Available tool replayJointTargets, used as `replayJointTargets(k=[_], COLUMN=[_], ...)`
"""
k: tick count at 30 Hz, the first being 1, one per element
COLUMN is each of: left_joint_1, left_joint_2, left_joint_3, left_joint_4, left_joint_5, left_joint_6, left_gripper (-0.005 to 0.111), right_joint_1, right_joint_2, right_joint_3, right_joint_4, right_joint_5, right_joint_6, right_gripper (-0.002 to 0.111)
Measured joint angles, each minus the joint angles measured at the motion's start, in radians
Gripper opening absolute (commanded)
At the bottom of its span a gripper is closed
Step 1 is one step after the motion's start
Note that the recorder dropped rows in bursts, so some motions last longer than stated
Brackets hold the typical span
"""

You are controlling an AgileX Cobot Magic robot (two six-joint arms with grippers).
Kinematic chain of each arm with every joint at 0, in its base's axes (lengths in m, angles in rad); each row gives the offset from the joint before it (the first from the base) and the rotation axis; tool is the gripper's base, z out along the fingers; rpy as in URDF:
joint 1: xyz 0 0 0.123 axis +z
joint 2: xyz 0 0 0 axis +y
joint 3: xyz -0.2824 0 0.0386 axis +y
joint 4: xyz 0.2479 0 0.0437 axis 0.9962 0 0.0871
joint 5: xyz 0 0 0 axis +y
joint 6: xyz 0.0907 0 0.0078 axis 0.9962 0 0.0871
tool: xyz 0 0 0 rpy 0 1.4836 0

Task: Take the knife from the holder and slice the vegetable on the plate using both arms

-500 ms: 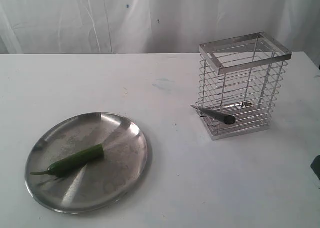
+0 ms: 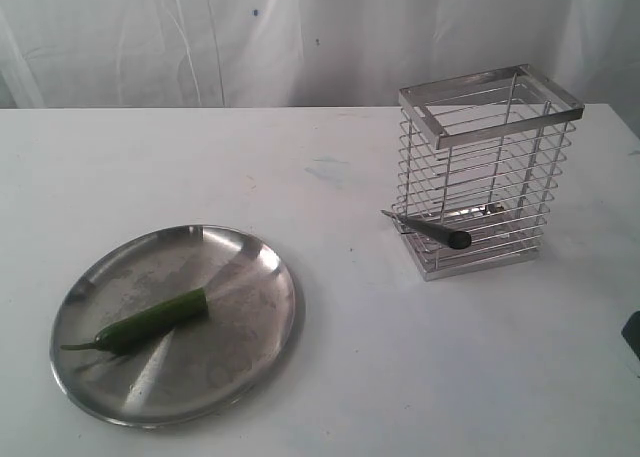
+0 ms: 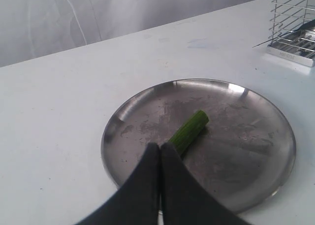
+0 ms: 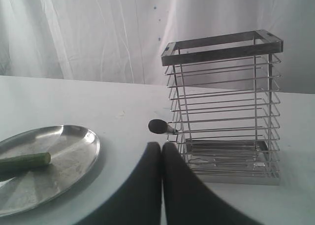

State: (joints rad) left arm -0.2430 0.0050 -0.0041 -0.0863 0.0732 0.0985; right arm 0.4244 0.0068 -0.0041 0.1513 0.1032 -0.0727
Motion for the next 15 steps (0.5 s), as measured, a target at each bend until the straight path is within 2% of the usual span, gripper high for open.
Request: replayJointTargets(k=[6,15], left_joint_1=[0.0,0.0], left_joint_2=[0.0,0.0], left_joint_3=[0.0,0.0], left_joint_4=[0.0,0.0], left_joint_5=[0.0,0.0], left_joint_6=[0.0,0.0], left_gripper=[0.0,0.0], right_joint_1=[0.0,0.0], right_joint_2=[0.0,0.0], right_joint_3=[0.0,0.0], right_joint_4=[0.011,0.223], right_joint_5=[-0.011,-0.174], right_joint_6=[0.028,0.456], right_gripper=[0.0,0.0])
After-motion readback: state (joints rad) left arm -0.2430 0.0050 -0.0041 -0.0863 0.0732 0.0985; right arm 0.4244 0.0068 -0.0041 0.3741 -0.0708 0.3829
